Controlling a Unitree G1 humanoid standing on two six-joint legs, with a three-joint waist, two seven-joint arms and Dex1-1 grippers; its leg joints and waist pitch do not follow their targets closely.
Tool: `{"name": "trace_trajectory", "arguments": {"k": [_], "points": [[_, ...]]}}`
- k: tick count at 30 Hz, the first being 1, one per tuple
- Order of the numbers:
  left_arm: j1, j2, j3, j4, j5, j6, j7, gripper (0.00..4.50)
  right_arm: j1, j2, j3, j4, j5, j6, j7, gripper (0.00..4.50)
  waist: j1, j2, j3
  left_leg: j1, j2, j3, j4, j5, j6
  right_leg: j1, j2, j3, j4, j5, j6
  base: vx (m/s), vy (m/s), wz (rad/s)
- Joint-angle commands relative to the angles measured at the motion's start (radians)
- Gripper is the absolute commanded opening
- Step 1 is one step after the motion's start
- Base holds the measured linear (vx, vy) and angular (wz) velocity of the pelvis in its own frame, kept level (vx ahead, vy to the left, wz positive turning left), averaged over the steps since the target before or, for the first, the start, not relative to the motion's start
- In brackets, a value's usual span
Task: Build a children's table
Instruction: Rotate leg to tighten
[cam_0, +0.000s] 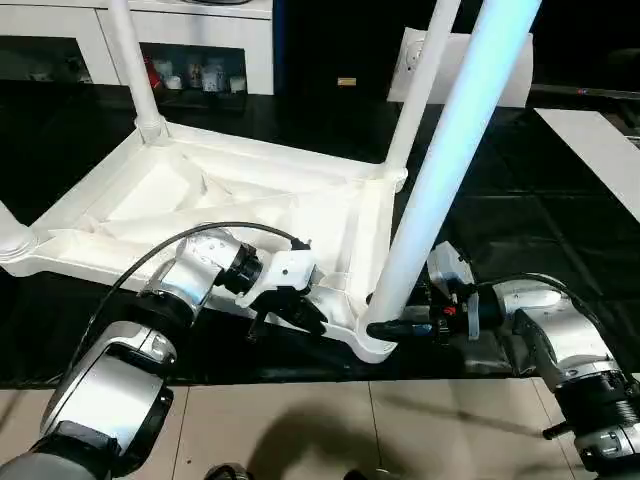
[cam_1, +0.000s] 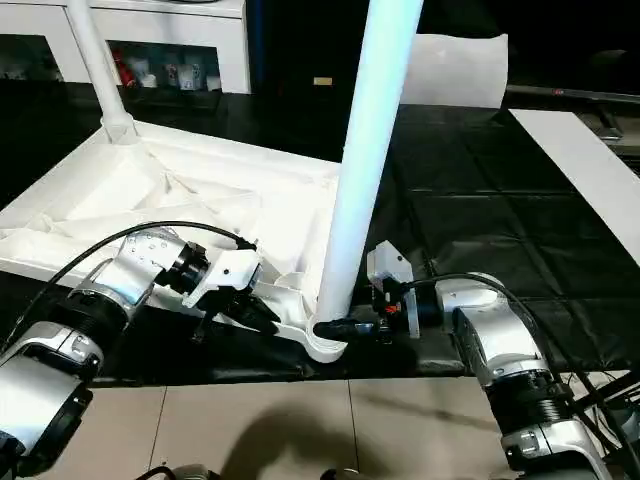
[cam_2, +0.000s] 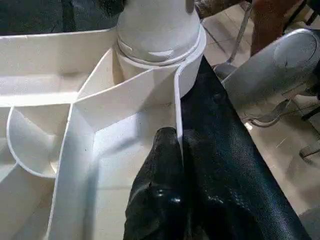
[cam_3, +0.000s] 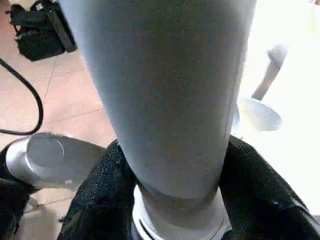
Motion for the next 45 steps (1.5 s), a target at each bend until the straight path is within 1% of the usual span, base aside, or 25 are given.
{"name": "trace_trajectory", "arguments": {"k": [1,3,4,5,6,7,8,10,11,13,15,18,21,22,23,26,27,28,31,32,34,36,40,43,45], "points": [[-0.027,-0.021,-0.013,0.018,0.020,0.021,0.039,0.00,0.015,0.039,-0.013,-0.052,0.061,0.091,-0.052,1.98,-0.003,0.002,-0.062,0.004,0.026,0.006,-0.059,-0.158,0.071,0.058,-0.070,0.045,-0.072,-0.268,-0.188,0.000,0.000,0.00],[-0.037,-0.033,-0.002,0.035,0.028,0.058,0.105,0.00,0.024,0.070,-0.024,-0.084,0.071,0.153,-0.126,1.98,-0.004,0.000,-0.060,0.004,0.024,0.004,-0.061,-0.173,0.057,0.057,-0.071,0.044,-0.076,-0.317,-0.168,0.000,0.000,0.00],[-0.037,-0.033,-0.002,0.035,0.028,0.058,0.105,0.00,0.024,0.070,-0.024,-0.084,0.071,0.153,-0.126,1.98,-0.005,-0.001,-0.060,0.005,0.024,0.004,-0.061,-0.182,0.052,0.055,-0.072,0.045,-0.078,-0.341,-0.161,0.000,0.000,0.00],[-0.042,-0.042,0.006,0.043,0.029,0.075,0.138,0.00,0.026,0.089,-0.027,-0.088,0.059,0.162,-0.171,1.98,-0.007,0.005,-0.058,0.008,0.024,0.001,-0.063,-0.205,0.041,0.052,-0.074,0.044,-0.082,-0.393,-0.149,0.000,0.000,0.00],[-0.047,-0.054,0.018,0.047,0.022,0.098,0.167,0.00,0.024,0.112,-0.030,-0.084,0.038,0.162,-0.228,1.98,-0.010,0.003,-0.056,0.011,0.022,0.001,-0.063,-0.223,0.031,0.047,-0.076,0.044,-0.090,-0.442,-0.135,0.000,0.000,0.00],[-0.052,-0.087,0.045,0.047,0.003,0.151,0.230,0.00,0.011,0.177,-0.049,-0.058,-0.007,0.167,-0.375,1.98,-0.015,0.007,-0.058,0.009,0.020,-0.002,-0.064,-0.229,0.018,0.048,-0.076,0.044,-0.092,-0.469,-0.125,0.000,0.000,0.00],[-0.053,-0.106,0.056,0.043,-0.004,0.178,0.262,0.00,0.002,0.215,-0.065,-0.044,-0.019,0.176,-0.453,1.98,-0.018,0.006,-0.057,0.007,0.018,-0.003,-0.065,-0.236,0.011,0.045,-0.073,0.042,-0.093,-0.484,-0.119,0.000,0.000,0.00],[-0.054,-0.129,0.065,0.040,-0.010,0.211,0.301,0.00,-0.010,0.266,-0.090,-0.035,-0.019,0.197,-0.544,1.98,-0.032,0.002,-0.057,0.001,0.013,-0.010,-0.069,-0.243,-0.006,0.051,-0.075,0.037,-0.098,-0.538,-0.089,0.000,0.000,0.00],[-0.056,-0.154,0.072,0.040,-0.011,0.240,0.353,0.00,-0.024,0.312,-0.104,-0.027,-0.025,0.206,-0.625,1.98,-0.043,0.006,-0.059,0.000,0.014,-0.013,-0.070,-0.242,-0.007,0.053,-0.075,0.037,-0.099,-0.530,-0.087,0.000,0.000,0.00],[-0.061,-0.183,0.084,0.041,-0.014,0.274,0.414,0.00,-0.040,0.360,-0.109,-0.021,-0.037,0.216,-0.702,1.98,-0.062,0.009,-0.063,-0.003,0.015,-0.012,-0.068,-0.237,-0.001,0.054,-0.072,0.040,-0.092,-0.452,-0.120,0.000,0.000,0.00],[-0.066,-0.206,0.097,0.044,-0.017,0.300,0.466,0.00,-0.056,0.393,-0.108,-0.011,-0.047,0.221,-0.753,1.98,-0.070,0.007,-0.067,-0.002,0.013,-0.008,-0.063,-0.222,0.007,0.054,-0.071,0.043,-0.088,-0.395,-0.148,0.000,0.000,0.00],[-0.078,-0.253,0.122,0.042,-0.017,0.351,0.569,0.00,-0.102,0.472,-0.125,0.028,-0.066,0.230,-0.886,1.98,-0.078,0.008,-0.069,-0.005,0.008,-0.003,-0.058,-0.179,0.023,0.057,-0.069,0.047,-0.083,-0.331,-0.172,0.000,0.000,0.00],[-0.085,-0.293,0.151,0.023,-0.024,0.397,0.660,0.00,-0.137,0.544,-0.142,0.049,-0.082,0.199,-0.964,1.98,-0.075,0.010,-0.075,-0.004,0.010,-0.002,-0.057,-0.134,0.032,0.062,-0.067,0.047,-0.075,-0.248,-0.191,0.000,0.000,0.00],[-0.082,-0.300,0.157,0.005,-0.029,0.408,0.670,0.00,-0.139,0.556,-0.141,0.046,-0.080,0.195,-0.968,2.33,-0.074,0.009,-0.076,-0.004,0.012,-0.001,-0.057,-0.120,0.041,0.064,-0.066,0.048,-0.070,-0.205,-0.200,0.000,0.000,0.00],[-0.079,-0.301,0.157,-0.005,-0.029,0.414,0.670,0.00,-0.139,0.557,-0.139,0.044,-0.084,0.195,-0.970,2.54,-0.074,0.009,-0.077,-0.005,0.013,-0.001,-0.057,-0.106,0.050,0.066,-0.066,0.048,-0.065,-0.167,-0.212,0.000,0.000,0.00],[-0.070,-0.295,0.152,-0.025,-0.021,0.417,0.660,0.00,-0.133,0.550,-0.134,0.038,-0.089,0.195,-0.960,2.70,-0.075,0.008,-0.077,-0.005,0.012,0.000,-0.056,-0.098,0.067,0.069,-0.067,0.049,-0.062,-0.129,-0.228,0.000,0.000,0.00],[-0.064,-0.287,0.146,-0.035,-0.017,0.411,0.644,0.00,-0.129,0.545,-0.134,0.032,-0.087,0.192,-0.953,2.70,-0.074,0.008,-0.076,-0.005,0.012,0.001,-0.056,-0.102,0.068,0.069,-0.067,0.050,-0.063,-0.134,-0.228,0.000,0.000,0.00],[-0.057,-0.280,0.142,-0.045,-0.013,0.411,0.631,0.00,-0.124,0.540,-0.138,0.027,-0.087,0.192,-0.950,2.95,-0.074,0.008,-0.075,-0.003,0.013,0.001,-0.056,-0.108,0.069,0.068,-0.068,0.050,-0.064,-0.148,-0.228,0.000,0.000,0.00],[-0.038,-0.240,0.131,-0.069,-0.005,0.397,0.583,0.00,-0.087,0.478,-0.120,-0.010,-0.090,0.157,-0.863,3.19,-0.073,0.008,-0.075,-0.004,0.013,0.001,-0.056,-0.117,0.072,0.070,-0.069,0.051,-0.066,-0.158,-0.223,0.000,0.000,0.00],[-0.031,-0.223,0.126,-0.075,-0.005,0.377,0.555,0.00,-0.064,0.445,-0.107,-0.038,-0.080,0.154,-0.814,3.19,-0.071,0.012,-0.074,-0.005,0.014,0.000,-0.056,-0.105,0.080,0.070,-0.068,0.051,-0.062,-0.126,-0.227,0.000,0.000,0.00],[-0.023,-0.200,0.118,-0.084,-0.006,0.355,0.516,0.00,-0.034,0.401,-0.097,-0.071,-0.066,0.155,-0.753,3.48,-0.071,0.011,-0.073,-0.005,0.014,0.001,-0.055,-0.108,0.088,0.070,-0.066,0.052,-0.060,-0.106,-0.234,0.000,0.000,0.00],[-0.010,-0.171,0.108,-0.099,-0.012,0.334,0.454,0.00,0.000,0.340,-0.095,-0.098,-0.058,0.152,-0.688,3.60,-0.068,0.010,-0.072,-0.006,0.014,0.001,-0.055,-0.115,0.096,0.074,-0.068,0.052,-0.063,-0.114,-0.233,0.000,0.000,0.00],[0.006,-0.125,0.085,-0.116,-0.013,0.286,0.353,0.00,0.050,0.235,-0.104,-0.115,-0.055,0.090,-0.565,4.06,-0.063,0.009,-0.067,-0.004,0.016,0.002,-0.056,-0.156,0.087,0.067,-0.068,0.050,-0.074,-0.212,-0.213,0.000,0.000,0.00],[0.019,-0.100,0.070,-0.132,-0.016,0.251,0.284,0.00,0.077,0.183,-0.111,-0.121,-0.056,0.061,-0.487,4.27,-0.054,0.012,-0.066,-0.002,0.018,0.003,-0.057,-0.165,0.083,0.064,-0.069,0.051,-0.075,-0.226,-0.209,0.000,0.000,0.00],[0.019,-0.080,0.050,-0.122,0.000,0.222,0.250,0.00,0.090,0.144,-0.128,-0.122,-0.034,0.058,-0.429,4.49,-0.048,0.009,-0.067,0.002,0.019,0.002,-0.057,-0.170,0.083,0.062,-0.068,0.050,-0.074,-0.227,-0.210,0.000,0.000,0.00]]}}
